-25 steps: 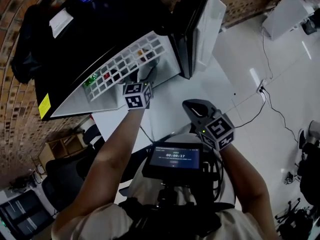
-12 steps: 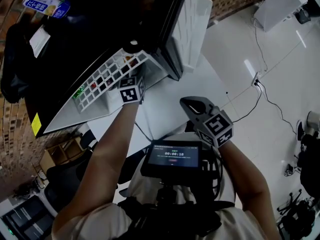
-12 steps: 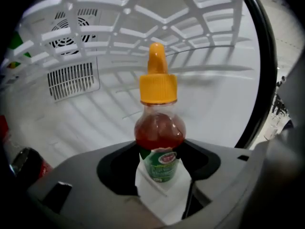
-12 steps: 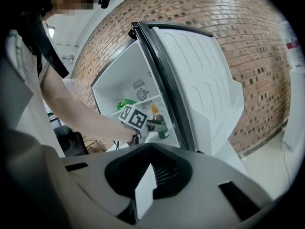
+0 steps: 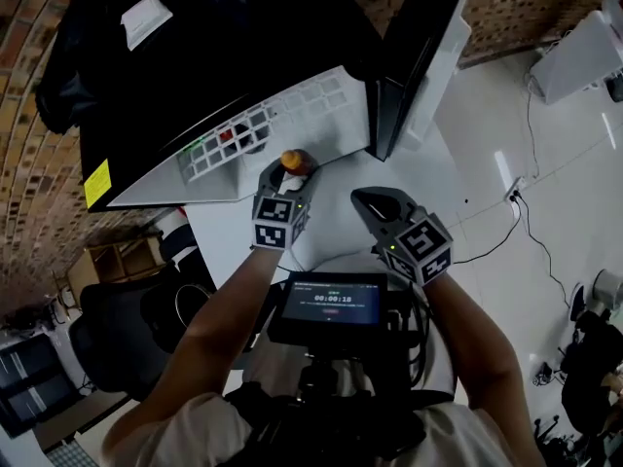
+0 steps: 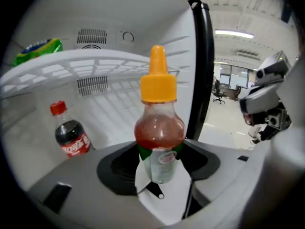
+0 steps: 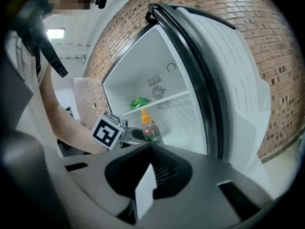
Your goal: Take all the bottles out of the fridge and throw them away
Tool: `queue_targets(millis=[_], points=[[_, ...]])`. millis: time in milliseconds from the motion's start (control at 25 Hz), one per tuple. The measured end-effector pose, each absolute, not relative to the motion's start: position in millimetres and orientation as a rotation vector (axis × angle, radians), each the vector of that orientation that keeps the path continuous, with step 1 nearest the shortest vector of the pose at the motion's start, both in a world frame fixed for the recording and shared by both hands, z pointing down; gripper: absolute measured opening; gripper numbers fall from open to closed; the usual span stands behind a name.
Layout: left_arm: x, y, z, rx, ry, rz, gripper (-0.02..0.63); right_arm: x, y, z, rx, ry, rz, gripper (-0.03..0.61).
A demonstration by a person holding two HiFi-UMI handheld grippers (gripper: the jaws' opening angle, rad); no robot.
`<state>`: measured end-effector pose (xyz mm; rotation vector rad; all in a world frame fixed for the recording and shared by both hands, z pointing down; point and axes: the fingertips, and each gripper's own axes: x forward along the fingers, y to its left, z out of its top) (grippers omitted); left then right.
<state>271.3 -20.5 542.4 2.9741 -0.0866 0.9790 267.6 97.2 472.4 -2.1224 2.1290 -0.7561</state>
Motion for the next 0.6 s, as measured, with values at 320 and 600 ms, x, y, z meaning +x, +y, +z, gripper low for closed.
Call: queue_targets(millis=[320, 600], points=[[184.4, -21.6, 523.3, 2.920, -0.121, 0.865, 0.285, 218.1, 54.8, 462.6, -2.010, 2.291, -0.719, 0.000], [112.5, -31.1, 519.5, 2.862, -0.206, 0.806, 0.284, 161.0, 22.8, 456.2, -1.885, 2.463, -0.700, 0.000]])
